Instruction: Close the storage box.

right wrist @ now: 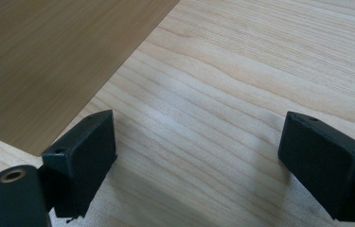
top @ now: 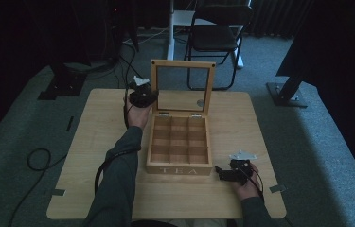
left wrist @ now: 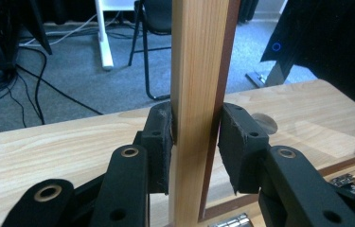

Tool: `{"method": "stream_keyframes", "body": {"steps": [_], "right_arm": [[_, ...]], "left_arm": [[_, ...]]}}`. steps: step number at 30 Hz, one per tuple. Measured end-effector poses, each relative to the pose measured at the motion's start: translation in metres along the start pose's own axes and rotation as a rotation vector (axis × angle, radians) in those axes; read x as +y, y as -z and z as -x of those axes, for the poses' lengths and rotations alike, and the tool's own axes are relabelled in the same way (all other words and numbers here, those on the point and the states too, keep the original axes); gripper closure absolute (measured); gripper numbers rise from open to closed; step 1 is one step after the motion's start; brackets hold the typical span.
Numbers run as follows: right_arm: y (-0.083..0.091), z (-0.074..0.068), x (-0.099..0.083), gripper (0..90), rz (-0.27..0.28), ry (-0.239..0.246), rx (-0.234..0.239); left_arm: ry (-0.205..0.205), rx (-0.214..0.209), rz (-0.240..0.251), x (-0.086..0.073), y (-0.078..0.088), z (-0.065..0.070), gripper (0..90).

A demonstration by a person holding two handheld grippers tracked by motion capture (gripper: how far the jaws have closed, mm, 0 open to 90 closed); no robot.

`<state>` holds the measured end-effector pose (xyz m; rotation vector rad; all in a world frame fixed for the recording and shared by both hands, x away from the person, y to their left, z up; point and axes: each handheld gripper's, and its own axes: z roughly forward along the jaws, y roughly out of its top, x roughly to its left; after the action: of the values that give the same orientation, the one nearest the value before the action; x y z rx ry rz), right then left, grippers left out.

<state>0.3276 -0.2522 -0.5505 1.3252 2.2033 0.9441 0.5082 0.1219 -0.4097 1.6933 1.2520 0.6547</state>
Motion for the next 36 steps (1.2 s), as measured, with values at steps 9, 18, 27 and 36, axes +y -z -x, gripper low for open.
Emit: {"method": "stream_keyframes", "body": {"steps": [9, 18, 27, 36], "right_arm": [[0.000, 0.000, 0.000, 11.7, 0.000, -0.001, -0.001], [0.000, 0.000, 0.000, 11.6, 0.000, 0.000, 0.000], [0.000, 0.000, 0.000, 11.6, 0.000, 0.004, 0.004], [0.000, 0.000, 0.000, 11.7, 0.000, 0.004, 0.004]], "left_arm": [[0.008, -0.011, 0.016, 0.000, -0.002, 0.001, 61.1], [-0.008, -0.101, -0.018, 0.014, -0.024, -0.011, 40.9], [-0.040, -0.143, -0.033, 0.026, -0.035, -0.008, 40.5], [-0.035, -0.171, -0.025, 0.029, -0.031, -0.011, 44.8]]}}
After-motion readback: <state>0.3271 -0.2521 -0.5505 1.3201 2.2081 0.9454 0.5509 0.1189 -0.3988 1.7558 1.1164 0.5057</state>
